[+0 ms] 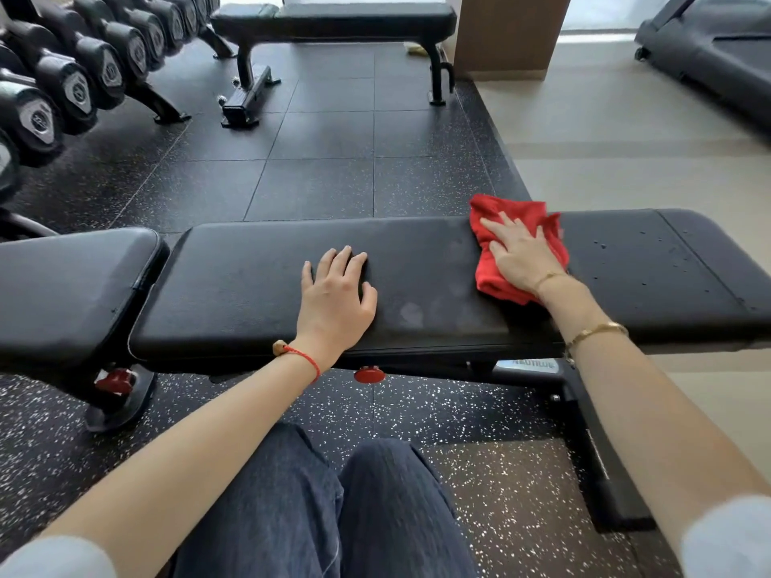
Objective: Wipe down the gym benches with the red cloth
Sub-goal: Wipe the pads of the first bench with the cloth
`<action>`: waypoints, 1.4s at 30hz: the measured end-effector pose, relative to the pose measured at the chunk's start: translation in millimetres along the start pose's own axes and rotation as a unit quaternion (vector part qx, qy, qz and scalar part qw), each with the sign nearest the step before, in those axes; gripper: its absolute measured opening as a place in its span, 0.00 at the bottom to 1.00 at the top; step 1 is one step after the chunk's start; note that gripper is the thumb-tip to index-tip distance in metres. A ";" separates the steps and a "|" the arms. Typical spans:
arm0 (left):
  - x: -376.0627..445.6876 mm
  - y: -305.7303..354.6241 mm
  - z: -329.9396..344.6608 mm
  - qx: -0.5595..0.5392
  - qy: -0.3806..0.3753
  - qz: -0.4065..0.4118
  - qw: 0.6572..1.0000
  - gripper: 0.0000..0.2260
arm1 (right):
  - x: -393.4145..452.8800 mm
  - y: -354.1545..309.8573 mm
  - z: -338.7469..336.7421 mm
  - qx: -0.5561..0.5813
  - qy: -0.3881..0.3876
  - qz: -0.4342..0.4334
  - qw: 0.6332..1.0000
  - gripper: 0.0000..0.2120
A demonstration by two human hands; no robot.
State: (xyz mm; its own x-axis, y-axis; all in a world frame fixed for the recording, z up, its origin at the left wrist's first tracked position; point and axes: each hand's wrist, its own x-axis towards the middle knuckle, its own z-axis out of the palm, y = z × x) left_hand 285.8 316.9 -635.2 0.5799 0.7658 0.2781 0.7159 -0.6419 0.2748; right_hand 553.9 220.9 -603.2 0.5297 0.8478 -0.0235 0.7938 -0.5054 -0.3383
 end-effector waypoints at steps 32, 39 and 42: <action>1.9 2.0 -3.4 0.005 0.003 -0.005 1.000 0.21 | -35.9 -77.5 33.9 -0.039 -0.034 -0.169 0.984 0.25; 1.6 5.3 -1.9 0.024 -0.006 -0.010 1.000 0.22 | -34.0 -77.5 34.8 -0.019 -0.061 -0.190 0.980 0.25; 1.6 5.6 -1.4 0.026 -0.012 -0.011 1.000 0.22 | -12.9 -97.1 40.5 0.003 -0.063 -0.190 0.980 0.24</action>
State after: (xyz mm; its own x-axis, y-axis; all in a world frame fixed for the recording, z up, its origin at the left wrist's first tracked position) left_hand 290.2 314.6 -632.0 0.5722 0.7812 0.2498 0.7476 -0.6220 0.2326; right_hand 457.9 265.6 -608.1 0.1550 0.9879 -0.0101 0.9245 -0.1487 -0.3510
